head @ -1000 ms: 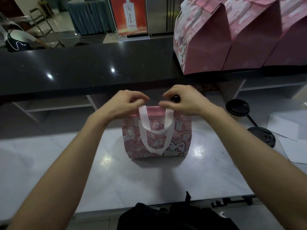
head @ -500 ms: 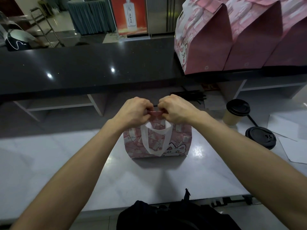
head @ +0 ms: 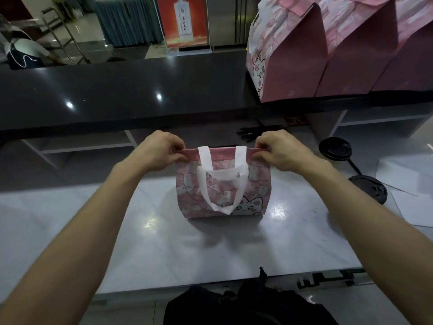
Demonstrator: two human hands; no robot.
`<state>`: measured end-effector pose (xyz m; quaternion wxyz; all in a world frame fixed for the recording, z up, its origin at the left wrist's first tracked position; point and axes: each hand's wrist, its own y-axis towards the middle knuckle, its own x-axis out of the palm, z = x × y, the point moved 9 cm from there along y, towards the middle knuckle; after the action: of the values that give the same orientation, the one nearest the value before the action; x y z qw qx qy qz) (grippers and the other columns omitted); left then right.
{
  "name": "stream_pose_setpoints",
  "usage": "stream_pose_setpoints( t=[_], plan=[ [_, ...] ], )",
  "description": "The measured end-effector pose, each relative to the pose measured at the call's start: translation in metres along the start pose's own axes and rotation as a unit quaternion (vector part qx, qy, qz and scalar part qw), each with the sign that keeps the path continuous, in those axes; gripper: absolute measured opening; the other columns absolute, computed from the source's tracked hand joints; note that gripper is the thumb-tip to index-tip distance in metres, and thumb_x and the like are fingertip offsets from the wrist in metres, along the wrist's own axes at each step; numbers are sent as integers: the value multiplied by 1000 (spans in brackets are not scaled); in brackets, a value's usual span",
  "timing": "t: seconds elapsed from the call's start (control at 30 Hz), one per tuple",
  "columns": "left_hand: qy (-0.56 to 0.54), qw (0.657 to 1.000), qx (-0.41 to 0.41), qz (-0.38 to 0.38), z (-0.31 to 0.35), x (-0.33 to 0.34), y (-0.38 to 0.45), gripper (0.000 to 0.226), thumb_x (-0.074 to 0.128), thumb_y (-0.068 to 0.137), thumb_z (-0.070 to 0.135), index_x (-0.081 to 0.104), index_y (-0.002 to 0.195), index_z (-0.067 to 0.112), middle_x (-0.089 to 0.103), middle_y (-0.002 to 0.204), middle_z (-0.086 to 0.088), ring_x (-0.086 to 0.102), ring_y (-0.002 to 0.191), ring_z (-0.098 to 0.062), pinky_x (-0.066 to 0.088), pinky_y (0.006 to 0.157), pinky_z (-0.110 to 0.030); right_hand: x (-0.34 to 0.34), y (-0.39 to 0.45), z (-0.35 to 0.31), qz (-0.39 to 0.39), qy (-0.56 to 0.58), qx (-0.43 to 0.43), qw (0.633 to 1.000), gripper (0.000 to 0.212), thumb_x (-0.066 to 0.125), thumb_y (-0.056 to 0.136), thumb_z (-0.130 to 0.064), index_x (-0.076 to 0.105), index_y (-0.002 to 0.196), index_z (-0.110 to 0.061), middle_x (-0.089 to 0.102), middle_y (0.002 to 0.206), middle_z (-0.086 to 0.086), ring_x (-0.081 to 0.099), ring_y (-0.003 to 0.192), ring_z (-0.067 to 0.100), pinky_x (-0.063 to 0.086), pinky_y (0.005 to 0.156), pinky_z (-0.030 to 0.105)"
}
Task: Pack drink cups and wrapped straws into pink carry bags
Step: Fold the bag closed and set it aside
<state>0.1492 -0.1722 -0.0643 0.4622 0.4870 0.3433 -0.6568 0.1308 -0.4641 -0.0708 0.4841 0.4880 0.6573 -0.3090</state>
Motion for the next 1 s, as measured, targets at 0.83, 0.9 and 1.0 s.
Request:
stream_pose_setpoints(
  t=[0.83,0.9,1.0],
  plan=[
    [-205,961,-63,177,23,50,-108,20,69,84,21,60,100,28,70,95,12,69,89,-9,61,75,-32,31,-125,-21,126,124,9,984,42,61,96,-63,74,101,-24,71,87,-12,67,80,8,61,77,38],
    [-162,979,-69,107,32,72,-115,35,75,81,25,58,112,32,67,110,13,67,99,-12,60,81,-36,54,-128,-32,75,75,8,994,54,63,91,-71,68,115,-23,71,97,-11,64,84,8,60,78,35],
    [-140,984,-79,82,40,78,-114,36,78,89,16,65,120,27,68,113,8,69,95,-14,63,83,-42,67,-117,-54,37,42,-3,998,54,67,93,-67,62,119,-20,72,109,-3,68,91,21,58,81,41]
  ],
)
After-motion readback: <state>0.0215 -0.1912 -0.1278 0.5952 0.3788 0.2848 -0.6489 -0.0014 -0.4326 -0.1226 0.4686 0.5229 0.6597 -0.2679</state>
